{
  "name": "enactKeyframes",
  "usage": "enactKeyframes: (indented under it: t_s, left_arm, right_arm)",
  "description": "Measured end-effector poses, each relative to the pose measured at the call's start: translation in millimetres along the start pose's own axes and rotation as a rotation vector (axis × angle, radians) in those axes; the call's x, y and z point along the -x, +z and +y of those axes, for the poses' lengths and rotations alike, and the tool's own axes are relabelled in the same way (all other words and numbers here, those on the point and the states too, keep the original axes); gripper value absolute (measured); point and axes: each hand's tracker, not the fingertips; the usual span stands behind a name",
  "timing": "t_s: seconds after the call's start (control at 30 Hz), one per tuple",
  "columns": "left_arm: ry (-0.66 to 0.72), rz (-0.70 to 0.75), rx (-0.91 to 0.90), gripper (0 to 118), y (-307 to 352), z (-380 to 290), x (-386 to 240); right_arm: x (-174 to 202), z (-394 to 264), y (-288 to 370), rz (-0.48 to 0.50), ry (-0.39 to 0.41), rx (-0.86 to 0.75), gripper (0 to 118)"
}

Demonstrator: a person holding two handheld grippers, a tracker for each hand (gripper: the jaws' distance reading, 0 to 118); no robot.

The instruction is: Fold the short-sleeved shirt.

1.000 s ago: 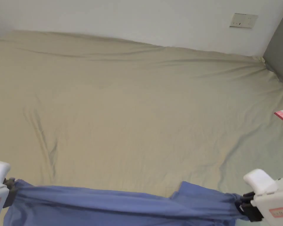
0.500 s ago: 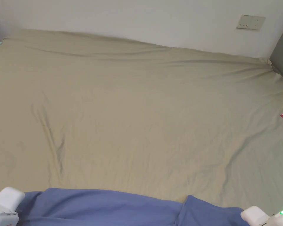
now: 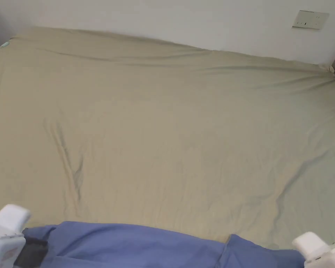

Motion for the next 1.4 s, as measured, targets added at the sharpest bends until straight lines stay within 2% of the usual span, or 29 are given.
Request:
enactKeyframes:
  t_s: [0.07,0.2,0.33,0.47,0.53,0.57,0.6,0.63,0.67,0.7,0.73,0.77,0.8,0.87,1.17,1.3,1.4]
  left_arm:
    - [0.077,0.004,-0.101,112,25,17,0]
    - [0.193,-0.012,-0.402,112,85,49,-8]
    - [0.279,-0.003,-0.705,112,147,71,-28]
    - [0.272,0.044,-0.892,111,185,83,-57]
    - [0.236,0.112,-0.931,99,197,85,-75]
    - [0.226,0.128,-0.947,84,200,84,-83]
    - [0.215,0.142,-0.966,55,198,85,-87]
    - [0.208,0.152,-0.963,33,199,85,-93]
    - [0.198,0.152,-0.964,18,199,85,-98]
    - [0.189,0.151,-0.969,12,199,84,-103]
    - [0.175,0.151,-0.975,9,199,85,-107]
    - [0.164,0.153,-0.976,3,199,85,-111]
    - [0.148,0.167,-0.979,0,198,84,-116]
    - [0.125,0.186,-0.979,0,201,86,-125]
    - [0.097,0.19,-0.968,0,198,97,-131]
    - [0.098,0.097,-0.829,0,166,94,-120]
    - [0.08,-0.049,-0.667,0,123,81,-104]
  right_arm:
    - [-7,14,38,-0.023,-0.052,-0.131,114]
    - [5,37,112,-0.175,-0.118,-0.488,114]
    - [61,45,177,-0.309,-0.164,-0.851,114]
    - [105,54,208,-0.361,-0.209,-1.008,114]
    - [120,56,213,-0.376,-0.229,-1.059,113]
    - [127,56,214,-0.375,-0.232,-1.071,112]
    - [135,56,215,-0.369,-0.23,-1.07,108]
    - [142,57,215,-0.364,-0.225,-1.074,99]
    - [138,56,209,-0.365,-0.217,-1.084,81]
    - [142,57,207,-0.375,-0.21,-1.094,41]
    - [146,58,204,-0.409,-0.201,-1.109,8]
    - [148,59,201,-0.451,-0.197,-1.114,2]
    - [150,58,199,-0.484,-0.197,-1.119,2]
    - [149,60,198,-0.456,-0.185,-1.109,2]
    - [151,70,192,-0.471,-0.233,-1.116,2]
    - [147,70,176,-0.474,-0.209,-1.07,2]
    - [142,65,161,-0.452,-0.204,-1.012,2]
